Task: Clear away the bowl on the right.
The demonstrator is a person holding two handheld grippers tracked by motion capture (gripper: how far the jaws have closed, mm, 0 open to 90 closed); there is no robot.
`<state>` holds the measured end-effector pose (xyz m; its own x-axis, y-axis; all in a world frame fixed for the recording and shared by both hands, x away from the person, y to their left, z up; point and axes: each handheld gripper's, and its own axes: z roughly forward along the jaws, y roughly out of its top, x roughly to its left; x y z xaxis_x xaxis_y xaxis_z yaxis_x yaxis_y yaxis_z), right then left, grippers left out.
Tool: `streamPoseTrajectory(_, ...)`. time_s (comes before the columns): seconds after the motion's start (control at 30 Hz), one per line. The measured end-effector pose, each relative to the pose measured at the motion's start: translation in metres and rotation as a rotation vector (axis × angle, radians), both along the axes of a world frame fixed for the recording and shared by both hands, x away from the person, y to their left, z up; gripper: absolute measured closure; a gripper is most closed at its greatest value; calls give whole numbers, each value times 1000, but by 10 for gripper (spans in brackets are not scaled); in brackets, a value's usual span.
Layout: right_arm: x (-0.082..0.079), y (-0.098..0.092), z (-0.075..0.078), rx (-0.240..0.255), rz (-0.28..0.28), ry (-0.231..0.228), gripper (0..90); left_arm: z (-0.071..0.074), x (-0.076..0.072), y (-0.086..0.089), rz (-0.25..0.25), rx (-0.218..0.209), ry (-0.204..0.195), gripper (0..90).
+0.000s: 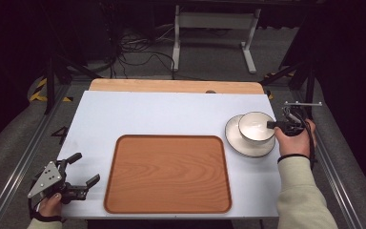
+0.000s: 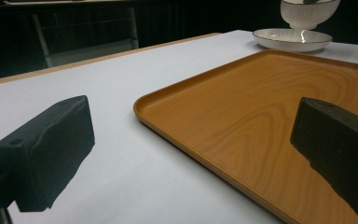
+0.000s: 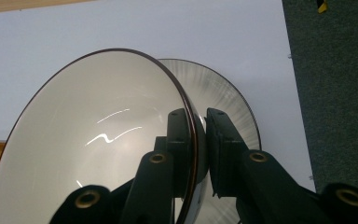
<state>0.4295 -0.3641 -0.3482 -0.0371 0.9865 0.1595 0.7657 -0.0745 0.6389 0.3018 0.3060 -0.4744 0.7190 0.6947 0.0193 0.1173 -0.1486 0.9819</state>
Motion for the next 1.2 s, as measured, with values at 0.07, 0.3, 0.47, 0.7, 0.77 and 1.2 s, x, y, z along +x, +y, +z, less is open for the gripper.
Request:
streamPoseTrajectory(0.07,-1,2,5,5,5,-3,804,0,0,0,0,0,0,3)
streamPoseTrajectory(0.3,-5,9,20,4,26,-13,802,0,0,0,0,0,-1,3)
streamPoseTrajectory(0.47,-8,16,29,10,46,-15,802,0,0,0,0,0,0,3)
streamPoseTrajectory(0.7,-11,28,36,16,80,-11,801,0,0,0,0,0,0,3)
streamPoseTrajectory(0.77,-12,33,38,22,93,-8,801,0,0,0,0,0,0,3)
streamPoseTrajectory(1.2,-23,73,54,35,192,-8,801,0,0,0,0,0,-1,3)
